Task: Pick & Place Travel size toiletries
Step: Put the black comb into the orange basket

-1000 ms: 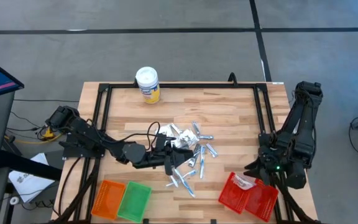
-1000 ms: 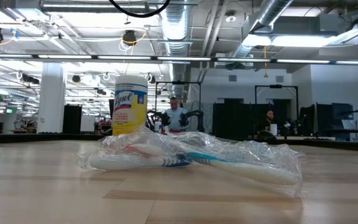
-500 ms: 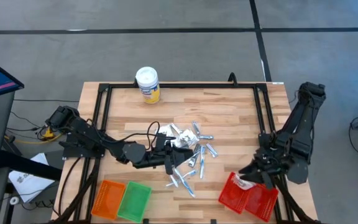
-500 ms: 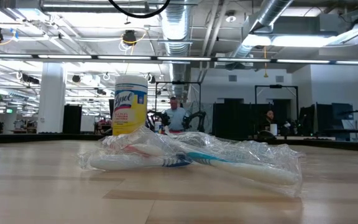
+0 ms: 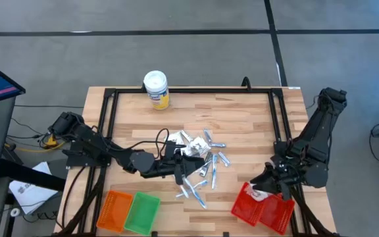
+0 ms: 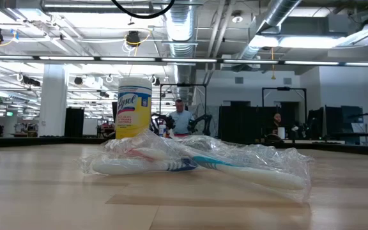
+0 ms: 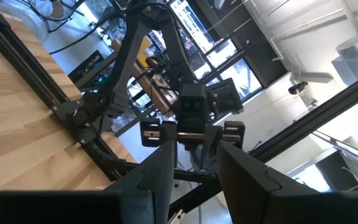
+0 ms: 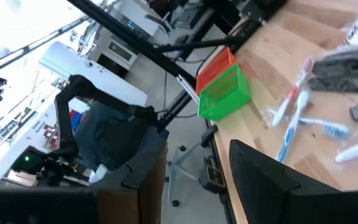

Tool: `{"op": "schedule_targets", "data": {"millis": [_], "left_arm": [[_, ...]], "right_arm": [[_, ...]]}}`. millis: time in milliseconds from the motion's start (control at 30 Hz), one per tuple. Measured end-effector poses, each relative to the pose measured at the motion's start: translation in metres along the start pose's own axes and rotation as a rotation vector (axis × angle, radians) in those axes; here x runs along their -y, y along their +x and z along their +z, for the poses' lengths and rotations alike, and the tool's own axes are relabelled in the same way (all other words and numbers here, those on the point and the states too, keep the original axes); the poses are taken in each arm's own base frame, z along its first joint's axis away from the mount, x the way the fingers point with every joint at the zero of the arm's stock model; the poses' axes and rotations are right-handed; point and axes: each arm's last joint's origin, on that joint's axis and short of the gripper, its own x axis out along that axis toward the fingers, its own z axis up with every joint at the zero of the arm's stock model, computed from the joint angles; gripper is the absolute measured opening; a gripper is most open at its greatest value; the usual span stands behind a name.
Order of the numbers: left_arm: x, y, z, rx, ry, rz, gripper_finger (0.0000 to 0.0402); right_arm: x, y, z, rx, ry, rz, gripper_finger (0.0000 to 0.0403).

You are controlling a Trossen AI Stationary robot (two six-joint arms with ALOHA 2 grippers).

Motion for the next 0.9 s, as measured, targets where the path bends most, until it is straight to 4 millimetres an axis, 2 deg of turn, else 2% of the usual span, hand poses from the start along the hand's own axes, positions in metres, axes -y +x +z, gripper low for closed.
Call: {"op": "schedule_targets", "data": {"millis": [200, 433, 600, 900], "left_arm": [[-0.009, 0.002, -0.004, -0.092, 0.045, 0.036, 0.0118], [-0.045, 0.010, -0.004, -0.379, 0.039, 0.174, 0.0118], [-0.064, 0.012, 0.000, -0.519, 0.056, 0.253, 0.0118], [-0.106, 0.000, 0.008, -0.792, 0.073, 0.533, 0.0118]], "right_arm": [[0.003, 0.014, 0.014, 0.027, -0.003, -0.001, 0.0163], [0.017, 0.040, 0.034, 0.012, 0.021, -0.042, 0.0152], [0.028, 0.058, 0.050, 0.031, 0.059, -0.056, 0.0144], [0.041, 0.086, 0.064, 0.078, 0.090, -0.052, 0.0137]]}}
